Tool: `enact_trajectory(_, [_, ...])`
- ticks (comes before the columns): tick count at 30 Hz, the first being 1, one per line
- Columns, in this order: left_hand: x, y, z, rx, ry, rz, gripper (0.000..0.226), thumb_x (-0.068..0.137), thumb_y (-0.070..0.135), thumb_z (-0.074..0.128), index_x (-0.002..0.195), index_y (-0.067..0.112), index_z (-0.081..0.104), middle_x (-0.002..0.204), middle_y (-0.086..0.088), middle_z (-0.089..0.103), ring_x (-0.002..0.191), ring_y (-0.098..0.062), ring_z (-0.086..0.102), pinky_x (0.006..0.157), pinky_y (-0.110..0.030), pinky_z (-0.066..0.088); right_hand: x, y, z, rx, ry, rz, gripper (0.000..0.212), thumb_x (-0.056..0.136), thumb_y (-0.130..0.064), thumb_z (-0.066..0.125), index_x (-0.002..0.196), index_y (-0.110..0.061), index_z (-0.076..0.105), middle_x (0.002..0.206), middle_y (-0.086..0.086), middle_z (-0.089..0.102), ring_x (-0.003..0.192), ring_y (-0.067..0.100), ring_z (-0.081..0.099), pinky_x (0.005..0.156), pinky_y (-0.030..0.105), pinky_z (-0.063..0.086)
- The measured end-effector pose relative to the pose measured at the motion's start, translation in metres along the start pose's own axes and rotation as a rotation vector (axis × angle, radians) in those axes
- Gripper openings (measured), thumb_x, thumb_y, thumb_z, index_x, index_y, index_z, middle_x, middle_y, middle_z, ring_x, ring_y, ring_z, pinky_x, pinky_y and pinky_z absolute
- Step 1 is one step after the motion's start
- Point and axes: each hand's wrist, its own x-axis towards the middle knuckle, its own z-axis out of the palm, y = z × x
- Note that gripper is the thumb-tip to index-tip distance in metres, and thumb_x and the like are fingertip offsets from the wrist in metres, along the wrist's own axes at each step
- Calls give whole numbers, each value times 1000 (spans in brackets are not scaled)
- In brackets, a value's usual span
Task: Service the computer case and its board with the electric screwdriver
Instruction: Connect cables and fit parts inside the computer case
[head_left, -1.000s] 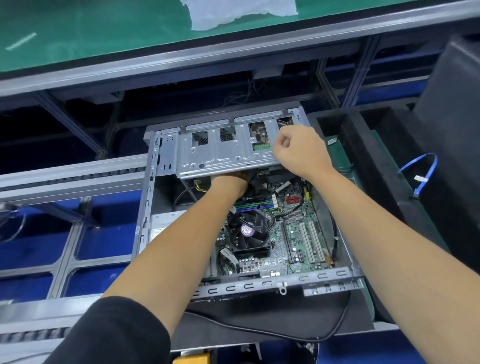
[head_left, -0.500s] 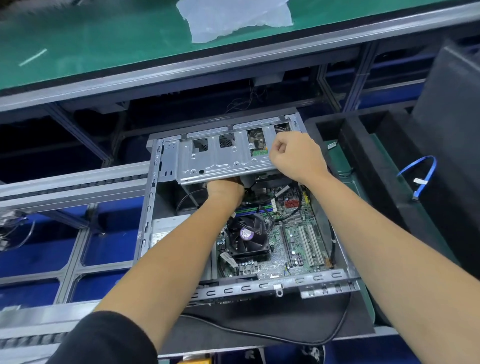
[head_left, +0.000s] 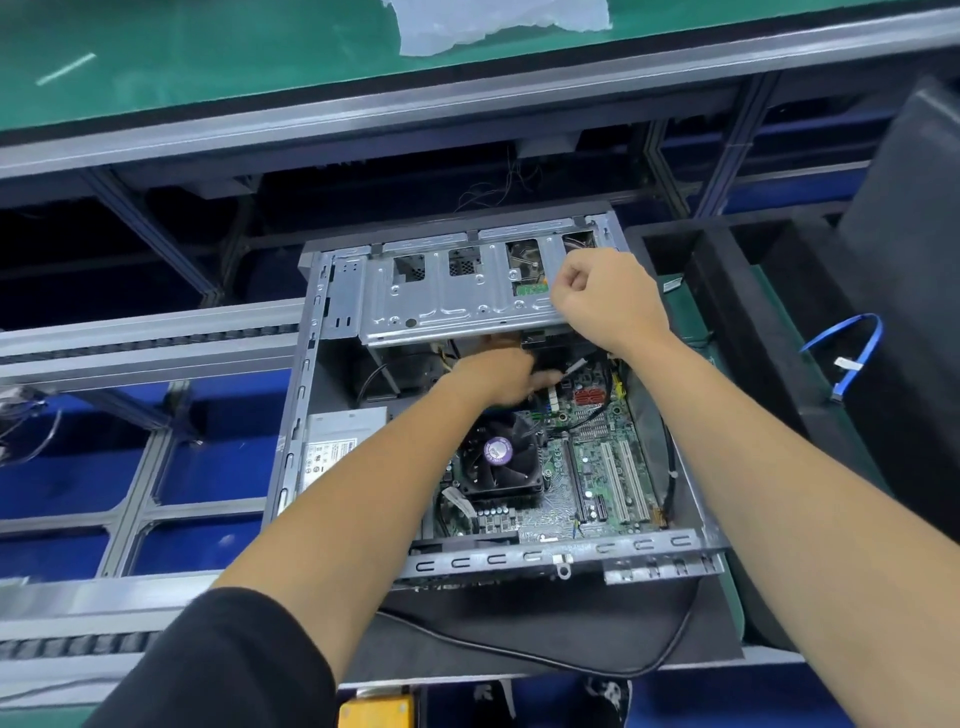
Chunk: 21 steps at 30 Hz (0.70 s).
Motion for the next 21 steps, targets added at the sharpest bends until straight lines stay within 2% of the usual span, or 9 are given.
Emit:
enact_trajectory(1, [4,4,1,-37,-25,26,63,93,63,32,76,7,55,77,-7,60,77,-27,60,63,-32,39,0,0,0,0,-3,0,14,87,-17,54,78,-15,66,68,-11,58,73,20,58,60,28,43])
enact_trajectory(2, [9,9,3,-64,-41,57,61,92,64,34,98,9,61,96,-10,65,94,-29,61,72,-31,41,0,1,0,-3,-3,-1,15,87,-16,54,78,-16,66,68,-11,58,74,19,57,58,26,40])
enact_trajectory(3, [12,13,5,-76,-45,93,61,91,64,38,124,15,54,121,-11,61,112,-28,56,81,-30,40,1,1,1,-7,-4,-3,15,87,-16,54,78,-15,66,68,-10,59,74,19,57,56,24,39])
enact_trajectory(4, [15,16,7,-84,-32,124,63,91,61,41,139,20,41,138,-10,51,123,-27,49,89,-30,38,1,2,1,-10,-4,-4,15,87,-16,54,79,-14,66,69,-9,60,74,19,57,56,21,38])
enact_trajectory(5, [18,18,9,-92,-4,143,62,93,57,42,144,21,35,144,-9,44,127,-27,46,94,-31,37,1,2,2,-10,-1,-4,14,87,-17,55,79,-14,67,69,-8,60,74,19,57,56,20,37])
enact_trajectory(9, [22,16,20,-185,116,140,45,101,40,36,137,15,43,135,-15,52,116,-30,51,94,-34,42,1,3,2,-18,13,-15,14,87,-17,56,79,-15,67,68,-11,59,73,18,56,55,19,34])
enact_trajectory(12, [16,15,15,-104,181,156,36,102,31,34,128,11,47,120,-19,60,101,-32,57,82,-35,46,2,3,2,-16,3,-11,13,87,-18,56,77,-16,65,66,-13,57,72,17,54,55,20,33])
enact_trajectory(17, [-4,4,3,207,66,92,24,95,12,45,116,4,54,114,-17,62,91,-29,58,70,-34,42,0,2,0,2,-19,-4,14,87,-19,57,74,-21,62,67,-13,57,70,17,55,60,26,37])
enact_trajectory(21, [-28,-4,4,252,138,156,37,88,6,48,126,5,47,117,-16,54,104,-32,54,83,-40,47,0,2,0,12,-20,-1,13,86,-20,57,73,-21,61,67,-13,56,69,17,55,59,26,36])
